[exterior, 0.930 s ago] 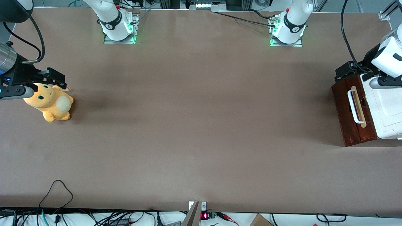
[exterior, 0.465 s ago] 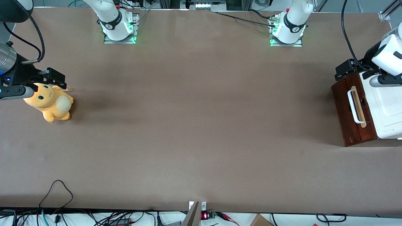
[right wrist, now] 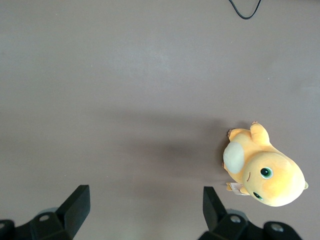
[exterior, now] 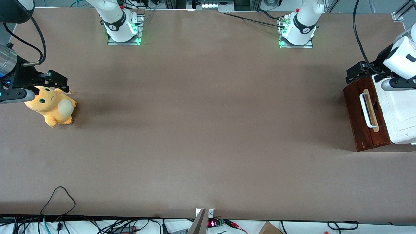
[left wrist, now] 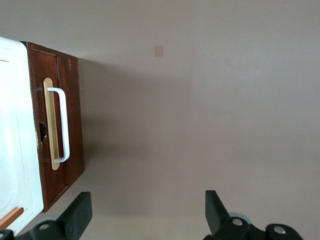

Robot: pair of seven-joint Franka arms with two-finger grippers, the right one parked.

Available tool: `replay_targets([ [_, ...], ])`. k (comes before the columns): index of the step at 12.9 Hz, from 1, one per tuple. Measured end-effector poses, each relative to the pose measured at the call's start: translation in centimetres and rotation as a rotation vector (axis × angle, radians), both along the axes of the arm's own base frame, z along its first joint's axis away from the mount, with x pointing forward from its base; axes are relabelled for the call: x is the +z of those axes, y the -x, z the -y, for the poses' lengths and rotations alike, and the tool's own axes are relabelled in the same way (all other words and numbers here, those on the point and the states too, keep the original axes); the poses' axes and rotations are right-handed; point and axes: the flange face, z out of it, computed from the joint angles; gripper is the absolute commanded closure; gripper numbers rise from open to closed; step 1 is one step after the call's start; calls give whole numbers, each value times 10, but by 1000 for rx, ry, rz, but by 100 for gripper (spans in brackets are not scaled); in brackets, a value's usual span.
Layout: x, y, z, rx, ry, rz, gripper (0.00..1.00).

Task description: Open lower drawer with left arm only

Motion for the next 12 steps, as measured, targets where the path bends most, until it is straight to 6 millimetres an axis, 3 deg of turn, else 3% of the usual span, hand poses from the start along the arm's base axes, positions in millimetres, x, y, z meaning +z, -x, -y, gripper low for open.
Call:
replay_targets([
  [6, -3, 2, -3, -11, 1, -24, 0],
  [12, -5, 1, -21, -61, -61, -32, 0],
])
